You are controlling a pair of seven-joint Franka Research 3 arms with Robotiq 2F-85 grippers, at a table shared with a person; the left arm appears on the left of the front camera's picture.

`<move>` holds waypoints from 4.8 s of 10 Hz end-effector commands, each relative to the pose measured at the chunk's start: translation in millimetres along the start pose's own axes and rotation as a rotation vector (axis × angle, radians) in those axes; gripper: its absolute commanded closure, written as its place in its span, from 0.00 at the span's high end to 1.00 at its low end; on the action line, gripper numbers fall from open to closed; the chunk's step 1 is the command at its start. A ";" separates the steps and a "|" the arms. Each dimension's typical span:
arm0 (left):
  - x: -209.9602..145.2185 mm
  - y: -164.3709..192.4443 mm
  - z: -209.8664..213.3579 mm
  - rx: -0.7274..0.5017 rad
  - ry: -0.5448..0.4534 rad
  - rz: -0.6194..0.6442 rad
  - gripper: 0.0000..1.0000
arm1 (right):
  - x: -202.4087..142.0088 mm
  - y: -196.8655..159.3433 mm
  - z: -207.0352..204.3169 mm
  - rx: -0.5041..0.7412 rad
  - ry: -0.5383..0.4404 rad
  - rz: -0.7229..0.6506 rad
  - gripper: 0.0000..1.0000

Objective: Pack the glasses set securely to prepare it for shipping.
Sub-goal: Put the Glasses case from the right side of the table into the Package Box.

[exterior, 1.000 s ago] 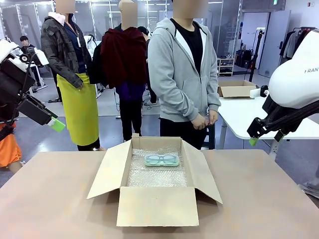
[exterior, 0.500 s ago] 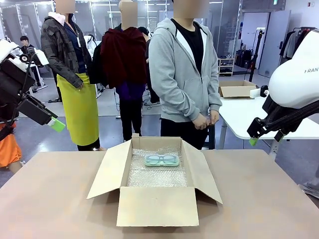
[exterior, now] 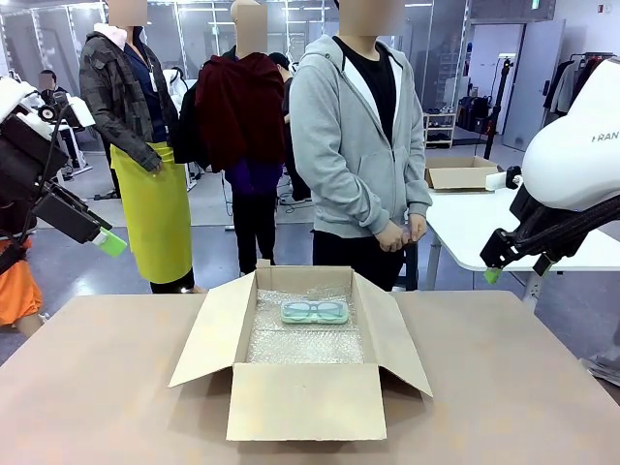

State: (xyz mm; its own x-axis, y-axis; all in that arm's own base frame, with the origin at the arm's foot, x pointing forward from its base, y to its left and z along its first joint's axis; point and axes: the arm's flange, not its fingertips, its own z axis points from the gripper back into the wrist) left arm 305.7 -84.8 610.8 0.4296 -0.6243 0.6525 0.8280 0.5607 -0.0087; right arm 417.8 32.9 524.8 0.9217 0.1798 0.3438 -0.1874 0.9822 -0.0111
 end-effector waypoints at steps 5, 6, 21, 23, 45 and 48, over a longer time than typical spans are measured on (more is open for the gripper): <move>0.3 0.2 2.6 -0.011 -0.009 -0.005 1.00 | 0.0 0.1 0.0 0.000 0.000 0.000 0.98; 0.3 0.2 2.6 -0.011 -0.009 -0.005 1.00 | 0.0 0.1 0.0 0.000 0.000 0.000 0.98; 0.3 0.2 2.6 -0.011 -0.009 -0.005 1.00 | 0.0 0.1 0.0 0.000 0.000 0.000 0.98; 0.3 0.2 2.6 -0.011 -0.009 -0.005 1.00 | 0.0 0.1 0.0 0.000 0.000 0.000 0.98; 0.3 0.2 2.6 -0.011 -0.009 -0.005 1.00 | 0.0 0.1 0.0 0.000 0.000 0.000 0.98; 0.3 0.2 2.6 -0.011 -0.009 -0.005 1.00 | 0.0 0.1 0.0 0.000 0.000 0.000 0.98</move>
State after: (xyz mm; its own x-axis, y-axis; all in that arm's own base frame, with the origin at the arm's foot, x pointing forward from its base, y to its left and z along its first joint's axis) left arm 305.7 -84.8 610.8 0.4296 -0.6243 0.6525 0.8280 0.5607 -0.0087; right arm 417.8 32.9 524.8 0.9217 0.1797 0.3438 -0.1874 0.9822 -0.0111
